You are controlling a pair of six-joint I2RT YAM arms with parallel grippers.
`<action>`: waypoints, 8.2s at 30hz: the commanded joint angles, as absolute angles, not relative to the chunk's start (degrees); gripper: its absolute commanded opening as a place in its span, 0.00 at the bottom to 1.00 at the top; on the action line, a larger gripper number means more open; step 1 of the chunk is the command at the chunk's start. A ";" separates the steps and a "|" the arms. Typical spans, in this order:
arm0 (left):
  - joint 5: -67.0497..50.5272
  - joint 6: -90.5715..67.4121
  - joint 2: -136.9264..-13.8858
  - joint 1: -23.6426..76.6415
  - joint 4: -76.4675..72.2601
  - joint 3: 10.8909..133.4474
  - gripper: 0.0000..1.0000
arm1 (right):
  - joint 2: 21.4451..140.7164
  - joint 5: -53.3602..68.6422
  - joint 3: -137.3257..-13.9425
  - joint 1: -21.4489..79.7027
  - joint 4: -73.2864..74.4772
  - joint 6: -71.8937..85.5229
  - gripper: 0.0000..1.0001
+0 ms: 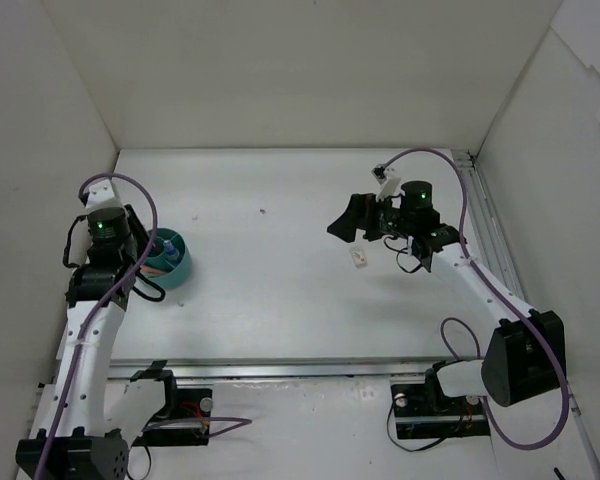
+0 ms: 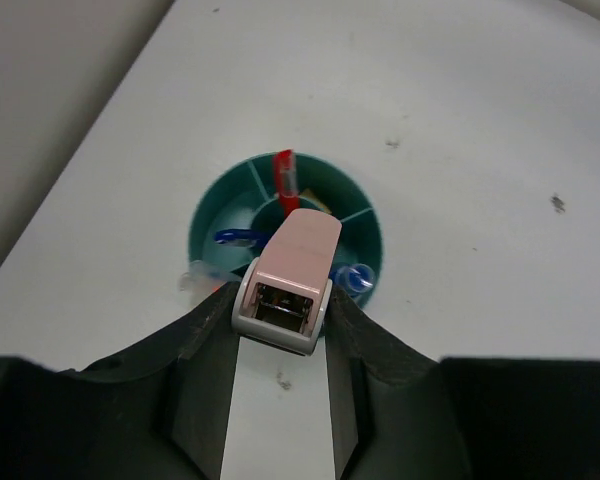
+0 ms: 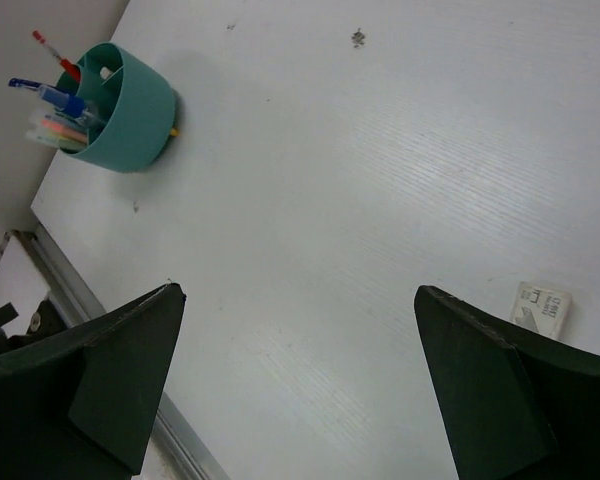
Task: Sort the stationery into containers
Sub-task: Place the stationery in the storage box, then pick up the stationery from the center of the board, then place the stationery in the storage box.
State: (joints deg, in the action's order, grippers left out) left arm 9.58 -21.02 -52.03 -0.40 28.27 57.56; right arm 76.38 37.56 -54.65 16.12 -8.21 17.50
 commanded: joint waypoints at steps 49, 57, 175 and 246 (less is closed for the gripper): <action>-3.69 -18.46 -74.09 -18.46 23.38 60.55 0.46 | 77.69 32.09 -55.72 10.55 -4.40 18.02 0.98; -5.01 -18.28 -69.70 -18.46 23.99 61.87 0.71 | 78.83 19.81 -54.41 9.93 -0.35 15.74 0.98; -6.50 -21.71 -60.20 -18.09 24.00 63.02 0.00 | 76.38 12.13 -57.92 28.74 -3.78 7.03 0.98; 2.46 -26.72 -66.64 -18.02 21.18 49.75 0.44 | 78.05 18.28 -57.48 24.61 -3.96 8.88 0.98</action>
